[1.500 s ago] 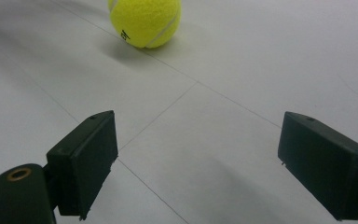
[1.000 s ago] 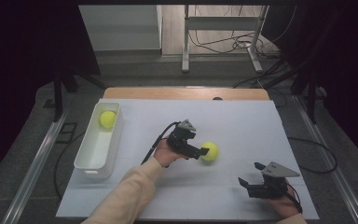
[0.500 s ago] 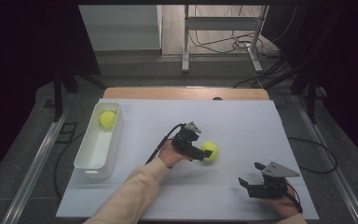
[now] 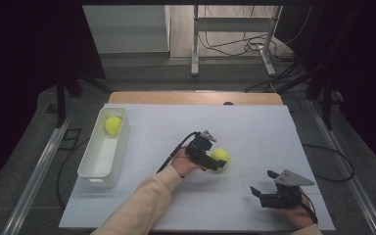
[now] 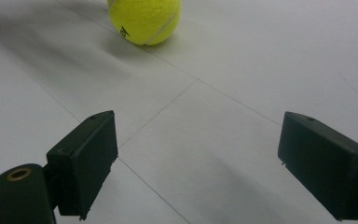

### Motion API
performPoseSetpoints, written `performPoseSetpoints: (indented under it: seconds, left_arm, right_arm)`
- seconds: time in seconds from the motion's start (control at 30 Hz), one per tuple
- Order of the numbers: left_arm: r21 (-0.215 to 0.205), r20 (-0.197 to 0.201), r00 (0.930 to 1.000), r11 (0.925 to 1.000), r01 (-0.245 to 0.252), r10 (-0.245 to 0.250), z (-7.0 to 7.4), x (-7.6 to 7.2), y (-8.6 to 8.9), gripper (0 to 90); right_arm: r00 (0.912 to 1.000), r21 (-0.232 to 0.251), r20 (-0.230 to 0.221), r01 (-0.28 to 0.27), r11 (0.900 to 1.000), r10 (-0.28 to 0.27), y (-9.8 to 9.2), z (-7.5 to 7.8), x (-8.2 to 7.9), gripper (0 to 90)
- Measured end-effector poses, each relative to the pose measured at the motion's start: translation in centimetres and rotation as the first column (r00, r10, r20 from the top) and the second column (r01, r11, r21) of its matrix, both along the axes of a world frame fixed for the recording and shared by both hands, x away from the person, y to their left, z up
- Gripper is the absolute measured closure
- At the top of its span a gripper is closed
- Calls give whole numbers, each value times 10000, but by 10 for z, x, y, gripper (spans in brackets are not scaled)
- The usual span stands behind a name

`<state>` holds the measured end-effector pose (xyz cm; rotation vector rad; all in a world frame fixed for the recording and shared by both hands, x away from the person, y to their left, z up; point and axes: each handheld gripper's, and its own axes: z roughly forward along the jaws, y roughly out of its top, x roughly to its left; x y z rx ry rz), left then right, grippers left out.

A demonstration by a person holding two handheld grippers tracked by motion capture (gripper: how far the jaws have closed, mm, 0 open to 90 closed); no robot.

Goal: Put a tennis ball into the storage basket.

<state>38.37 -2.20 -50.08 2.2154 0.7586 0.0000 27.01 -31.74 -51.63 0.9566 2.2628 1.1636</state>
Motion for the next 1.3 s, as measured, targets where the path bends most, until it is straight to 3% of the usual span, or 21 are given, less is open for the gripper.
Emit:
performPoseSetpoints:
  seconds: [0.4, 0.53, 0.8, 1.3]
  left_arm:
    - [110, -216, 9998, 9999, 21, -19, -10, 4, -6, 127]
    - [-59, -266, 9994, 9998, 207, -208, -12, 5, -5, 224]
    - [40, 76, 9996, 9996, 265, -265, -10, 2, -4, 262]
    - [-353, 369, 9993, 9994, -61, 74, 1, -4, 14, 261]
  right_arm:
    - [10000, 10, 26, -15, 10000, 15, 0, 0, 0, 122]
    - [10000, -11, 19, -10, 10000, 10, -1, 0, 0, 122]
    - [10000, -6, 34, -4, 10000, 4, -1, 0, 0, 122]
    - [10000, -9, 57, 37, 10000, -37, -1, 0, 0, 122]
